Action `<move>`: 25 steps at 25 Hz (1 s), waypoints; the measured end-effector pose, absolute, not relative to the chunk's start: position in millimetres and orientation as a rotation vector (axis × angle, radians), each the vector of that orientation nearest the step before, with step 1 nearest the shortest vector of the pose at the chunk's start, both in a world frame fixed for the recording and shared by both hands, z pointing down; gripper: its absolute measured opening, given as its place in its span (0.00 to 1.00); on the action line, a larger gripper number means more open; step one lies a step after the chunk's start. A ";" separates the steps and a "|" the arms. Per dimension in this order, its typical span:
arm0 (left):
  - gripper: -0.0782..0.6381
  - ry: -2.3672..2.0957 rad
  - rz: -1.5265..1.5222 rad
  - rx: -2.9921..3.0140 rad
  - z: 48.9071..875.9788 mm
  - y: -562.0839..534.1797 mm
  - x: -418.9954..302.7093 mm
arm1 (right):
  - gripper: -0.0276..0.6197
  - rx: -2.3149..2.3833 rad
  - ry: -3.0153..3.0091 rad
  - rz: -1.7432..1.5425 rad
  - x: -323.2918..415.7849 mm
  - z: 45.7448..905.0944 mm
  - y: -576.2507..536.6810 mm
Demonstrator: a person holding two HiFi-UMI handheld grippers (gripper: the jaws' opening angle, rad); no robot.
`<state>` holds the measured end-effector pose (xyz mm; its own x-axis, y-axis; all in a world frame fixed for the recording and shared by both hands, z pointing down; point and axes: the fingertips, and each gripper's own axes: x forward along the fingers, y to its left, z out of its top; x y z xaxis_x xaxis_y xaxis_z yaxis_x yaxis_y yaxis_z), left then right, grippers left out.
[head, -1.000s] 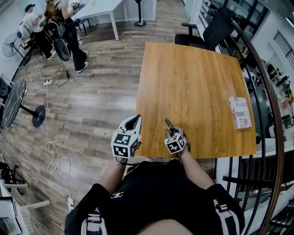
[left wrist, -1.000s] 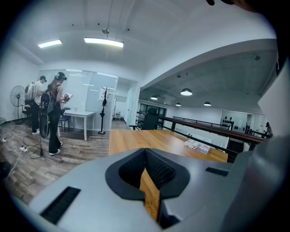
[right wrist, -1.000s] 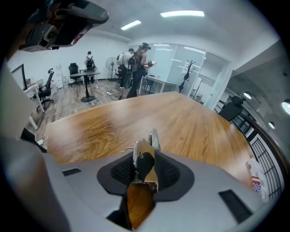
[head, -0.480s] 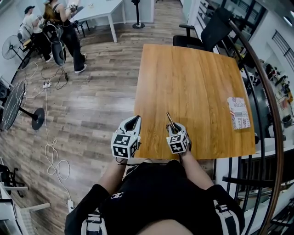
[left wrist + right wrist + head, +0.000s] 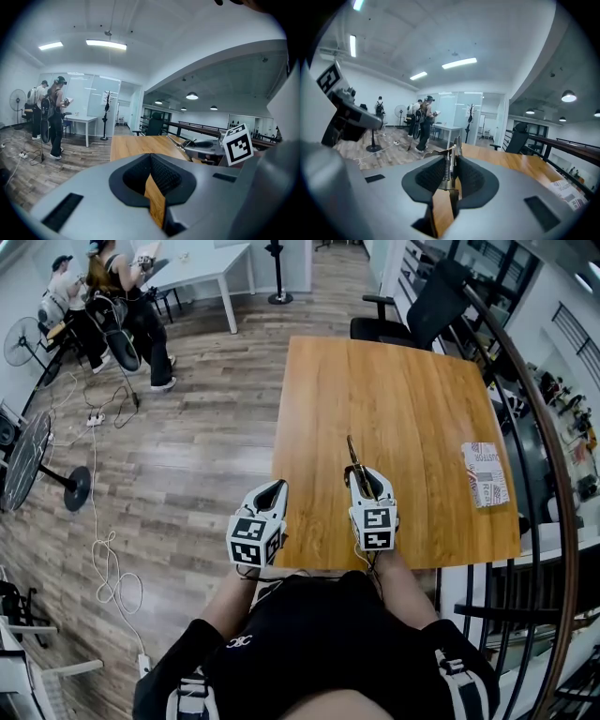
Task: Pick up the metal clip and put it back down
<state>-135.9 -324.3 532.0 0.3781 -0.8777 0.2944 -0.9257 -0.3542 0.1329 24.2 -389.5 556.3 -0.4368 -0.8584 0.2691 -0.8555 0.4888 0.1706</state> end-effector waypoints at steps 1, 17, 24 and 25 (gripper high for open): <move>0.13 -1.594 0.249 2.365 531.0 -324.9 -136.4 | 0.20 1.459 -2.445 -0.024 24.8 544.4 -390.5; 0.13 -1.597 0.239 2.384 522.9 -335.9 -134.7 | 0.20 1.732 -2.636 -0.083 81.1 445.0 -391.6; 0.13 -1.598 0.237 2.386 521.4 -334.7 -132.6 | 0.20 1.718 -2.618 -0.092 81.6 451.6 -389.1; 0.13 -1.596 0.240 2.386 522.4 -334.0 -132.4 | 0.20 1.707 -2.605 -0.105 80.9 454.6 -389.9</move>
<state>-132.4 -334.0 522.4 0.3824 -0.8809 0.2788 -0.9240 -0.3622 0.1228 80.9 -389.9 454.6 -0.3999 -0.9164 -0.0158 -0.9147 0.3979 0.0704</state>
